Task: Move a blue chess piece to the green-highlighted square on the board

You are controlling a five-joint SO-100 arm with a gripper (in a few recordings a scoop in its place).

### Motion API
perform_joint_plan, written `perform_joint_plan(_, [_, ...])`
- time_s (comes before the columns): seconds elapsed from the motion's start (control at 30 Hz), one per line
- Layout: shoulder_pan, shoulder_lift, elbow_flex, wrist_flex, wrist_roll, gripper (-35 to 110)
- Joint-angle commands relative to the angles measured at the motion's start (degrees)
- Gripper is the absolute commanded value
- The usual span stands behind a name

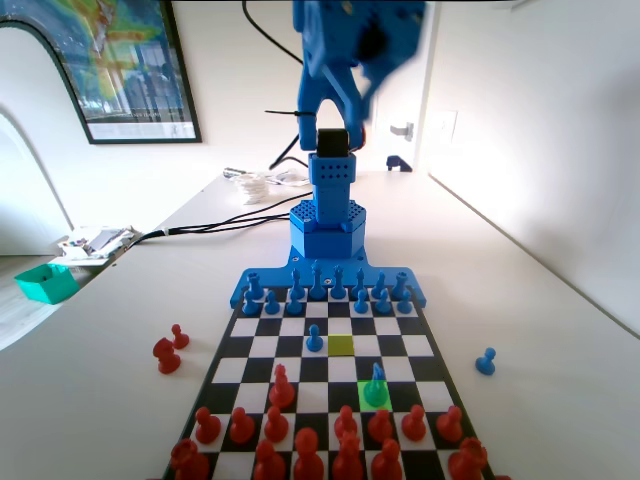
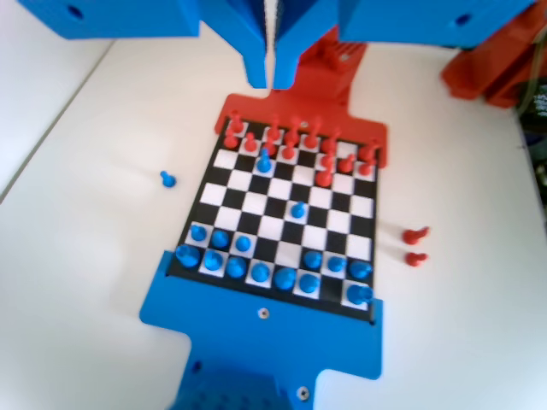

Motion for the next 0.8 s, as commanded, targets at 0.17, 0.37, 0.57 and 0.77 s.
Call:
perform_joint_plan(0.17, [3.2,23.6,12.8,0.1,-4.5,1])
perform_joint_plan(0.37, [4.7,34.9,25.0,-7.1,-3.4,1])
perform_joint_plan(0.57, [6.2,39.4,27.7,-9.3,-3.5,1])
perform_joint_plan(0.77, [6.7,44.2,28.0,-10.5,-3.2,1])
